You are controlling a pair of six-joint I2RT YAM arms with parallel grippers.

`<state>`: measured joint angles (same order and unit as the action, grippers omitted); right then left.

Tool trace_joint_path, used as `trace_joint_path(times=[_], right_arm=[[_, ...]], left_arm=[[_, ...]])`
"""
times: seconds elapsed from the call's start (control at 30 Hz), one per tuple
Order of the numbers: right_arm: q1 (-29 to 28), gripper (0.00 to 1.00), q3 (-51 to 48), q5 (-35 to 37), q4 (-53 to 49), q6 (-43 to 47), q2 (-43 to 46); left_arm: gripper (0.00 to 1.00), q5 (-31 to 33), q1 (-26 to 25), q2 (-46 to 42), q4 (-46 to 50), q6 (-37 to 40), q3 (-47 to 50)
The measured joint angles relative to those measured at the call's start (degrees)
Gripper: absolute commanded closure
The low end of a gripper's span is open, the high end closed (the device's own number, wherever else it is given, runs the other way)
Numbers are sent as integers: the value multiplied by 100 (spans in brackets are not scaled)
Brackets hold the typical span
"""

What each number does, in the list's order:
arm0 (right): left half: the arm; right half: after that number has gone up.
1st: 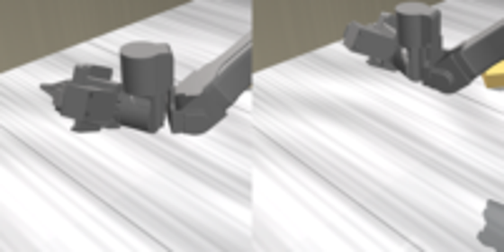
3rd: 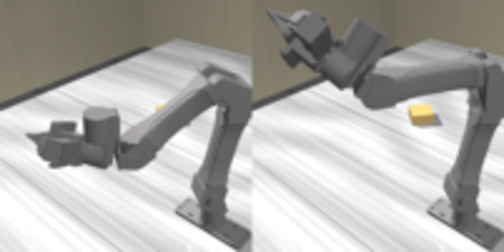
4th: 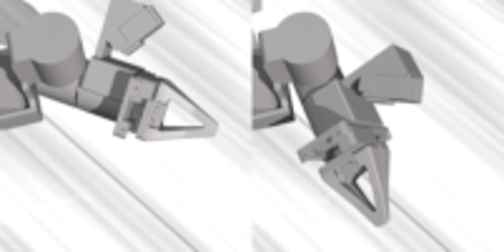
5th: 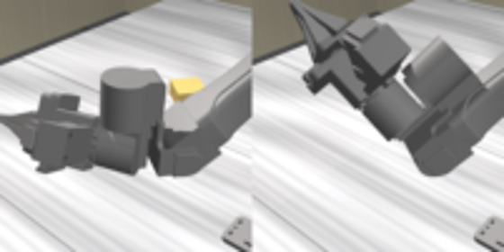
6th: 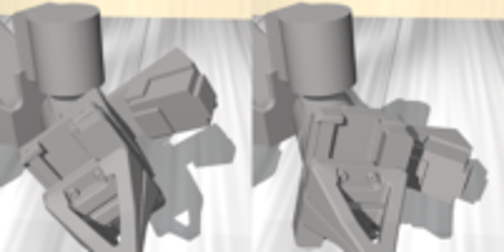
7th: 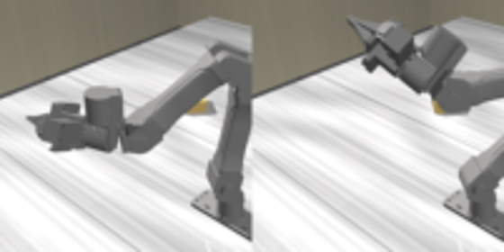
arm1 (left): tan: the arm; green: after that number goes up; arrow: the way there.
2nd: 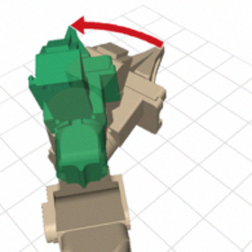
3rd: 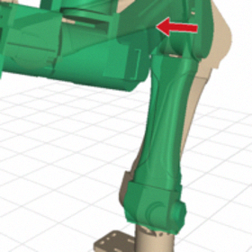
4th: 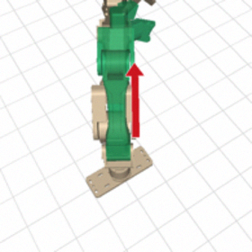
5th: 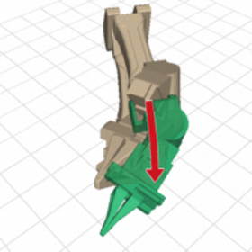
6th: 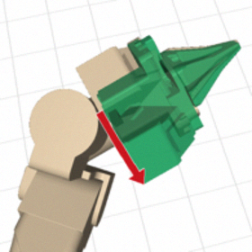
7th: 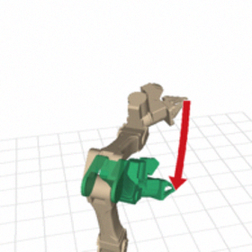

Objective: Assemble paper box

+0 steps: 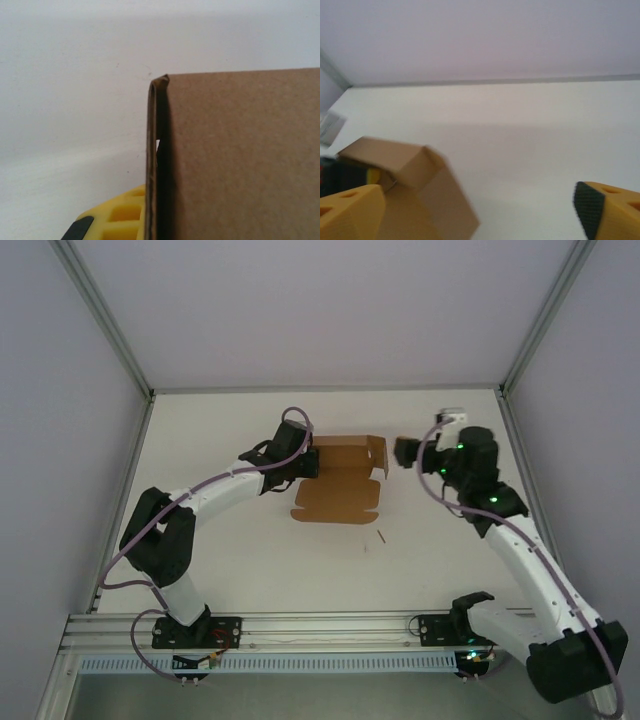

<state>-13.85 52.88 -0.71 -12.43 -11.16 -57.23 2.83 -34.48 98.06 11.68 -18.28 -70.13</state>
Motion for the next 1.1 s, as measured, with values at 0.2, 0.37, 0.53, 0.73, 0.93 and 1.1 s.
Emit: trace_joint_path(times=[0.2,0.37,0.53,0.73,0.93,1.1], right_arm=[[765,18,20,-1032,-420,496,-898],[765,27,31,-2417,-527,1217,-1709],[682,39,302,-3390,-525,1580,-2173],[393,43,542,-3654,-442,1725,-2450],[-35,49,638,-3180,-170,1635,-2710],[-551,50,833,-1784,173,1191,-2861]], left_arm=[[100,-177,0,-33,-81,83,0],[100,-306,0,-131,-136,162,0],[100,-343,0,-144,-133,179,0],[100,-417,0,-144,-136,190,0],[100,-490,0,-144,-131,258,0],[100,-407,17,-144,-129,249,0]])
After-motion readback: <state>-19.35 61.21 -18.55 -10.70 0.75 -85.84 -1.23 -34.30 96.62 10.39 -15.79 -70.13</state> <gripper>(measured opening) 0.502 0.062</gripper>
